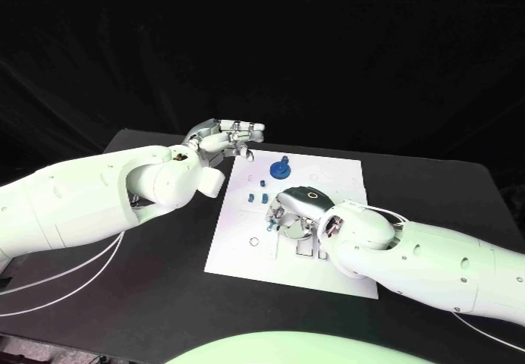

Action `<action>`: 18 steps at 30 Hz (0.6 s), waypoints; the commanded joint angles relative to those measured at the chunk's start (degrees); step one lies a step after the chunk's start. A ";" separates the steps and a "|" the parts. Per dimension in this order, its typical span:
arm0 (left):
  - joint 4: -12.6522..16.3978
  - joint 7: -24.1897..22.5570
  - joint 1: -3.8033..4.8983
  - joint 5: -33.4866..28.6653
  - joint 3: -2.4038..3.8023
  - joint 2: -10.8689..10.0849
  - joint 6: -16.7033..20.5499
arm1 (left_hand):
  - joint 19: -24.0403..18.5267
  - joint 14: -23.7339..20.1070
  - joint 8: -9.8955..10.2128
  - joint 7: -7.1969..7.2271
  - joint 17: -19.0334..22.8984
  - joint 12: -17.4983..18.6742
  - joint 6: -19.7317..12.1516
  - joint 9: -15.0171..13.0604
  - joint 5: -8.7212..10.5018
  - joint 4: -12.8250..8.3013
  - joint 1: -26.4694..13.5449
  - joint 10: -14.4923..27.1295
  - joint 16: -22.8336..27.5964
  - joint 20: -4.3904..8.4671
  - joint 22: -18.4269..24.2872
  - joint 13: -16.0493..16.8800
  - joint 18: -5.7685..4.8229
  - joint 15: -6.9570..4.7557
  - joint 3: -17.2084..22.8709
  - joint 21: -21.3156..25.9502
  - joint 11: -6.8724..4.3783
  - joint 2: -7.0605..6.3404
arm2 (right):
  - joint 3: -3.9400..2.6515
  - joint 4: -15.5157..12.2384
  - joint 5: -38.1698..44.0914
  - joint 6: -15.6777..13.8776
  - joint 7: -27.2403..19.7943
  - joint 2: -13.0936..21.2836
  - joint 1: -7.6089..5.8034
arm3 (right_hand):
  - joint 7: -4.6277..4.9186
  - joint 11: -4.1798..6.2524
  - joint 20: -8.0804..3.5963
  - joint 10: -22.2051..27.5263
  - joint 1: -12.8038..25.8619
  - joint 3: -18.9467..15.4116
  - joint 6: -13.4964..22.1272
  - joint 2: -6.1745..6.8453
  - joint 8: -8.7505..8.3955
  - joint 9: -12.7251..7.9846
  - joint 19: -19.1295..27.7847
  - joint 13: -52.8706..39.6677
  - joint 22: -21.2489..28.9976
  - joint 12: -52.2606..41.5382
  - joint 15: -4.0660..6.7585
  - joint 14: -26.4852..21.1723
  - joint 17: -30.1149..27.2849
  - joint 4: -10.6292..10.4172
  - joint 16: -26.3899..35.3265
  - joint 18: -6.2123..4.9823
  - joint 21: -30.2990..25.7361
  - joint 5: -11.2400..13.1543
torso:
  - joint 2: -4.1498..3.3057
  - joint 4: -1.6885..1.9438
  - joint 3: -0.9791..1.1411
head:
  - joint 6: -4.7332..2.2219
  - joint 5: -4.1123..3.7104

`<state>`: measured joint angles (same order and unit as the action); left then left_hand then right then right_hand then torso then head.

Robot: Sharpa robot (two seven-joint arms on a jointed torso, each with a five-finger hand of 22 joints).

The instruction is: Assemble the parts on the task board

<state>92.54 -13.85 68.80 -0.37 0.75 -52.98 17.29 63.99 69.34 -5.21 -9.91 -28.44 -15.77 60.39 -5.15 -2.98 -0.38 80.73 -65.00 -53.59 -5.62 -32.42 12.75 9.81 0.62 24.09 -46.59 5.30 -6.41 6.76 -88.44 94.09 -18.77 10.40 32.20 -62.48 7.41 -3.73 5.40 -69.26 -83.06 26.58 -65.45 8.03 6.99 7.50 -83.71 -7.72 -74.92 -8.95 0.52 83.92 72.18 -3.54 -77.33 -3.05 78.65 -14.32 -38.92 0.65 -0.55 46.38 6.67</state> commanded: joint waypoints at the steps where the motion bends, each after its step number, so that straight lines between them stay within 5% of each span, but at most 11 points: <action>1: 0.08 -0.20 0.03 0.22 0.04 0.16 -1.03 | 0.34 -0.42 -0.37 0.00 0.05 -0.19 -0.38 0.08 0.03 -0.25 0.32 0.47 0.23 0.07 0.09 0.02 0.72 0.03 -0.15 0.29 -0.01 -0.28 | 0.07 0.03 1.24 0.24 -0.75 -0.09 0.26 | 0.14 0.14 -0.30 -0.32 0.55 0.06 -0.42 -0.13 0.30 0.04 -1.27 -0.06 -11.11 0.09 0.39 2.58 -0.06 0.24 -0.28 0.60 0.21 -0.26 | 0.05 -0.01 -0.01 | 0.08 0.19; 18: -0.11 0.06 0.03 0.30 0.04 0.20 -1.22 | 0.32 -0.44 -0.39 0.00 0.07 -0.22 -0.39 0.09 0.02 -0.25 0.27 0.48 0.23 0.06 0.10 0.02 0.72 0.04 -0.16 0.31 -0.01 -0.29 | 0.08 -0.11 1.40 1.22 -0.58 0.02 0.42 | 0.14 0.15 -0.31 -0.42 0.57 0.11 -0.48 -0.15 0.31 0.10 -1.28 -0.08 -11.13 0.11 0.40 2.58 -0.10 0.42 -0.26 0.60 0.22 -0.41 | 0.00 0.00 -0.05 | 0.23 0.43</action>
<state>92.35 -13.70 68.80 -0.31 0.75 -52.91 17.15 63.99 69.34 -5.21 -9.91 -28.44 -15.77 60.39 -5.15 -2.98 -0.38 80.73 -65.00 -53.59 -5.62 -32.37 12.75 9.81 0.62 24.09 -46.59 5.30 -6.41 6.83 -88.55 94.49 -18.84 9.92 32.23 -62.13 7.62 -3.59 5.19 -69.42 -82.99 26.67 -65.66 8.10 7.10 7.54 -83.92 -7.73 -74.91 -8.95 0.52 83.92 72.13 -3.45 -77.33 -3.05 78.64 -14.53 -38.92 0.62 -0.58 46.57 7.08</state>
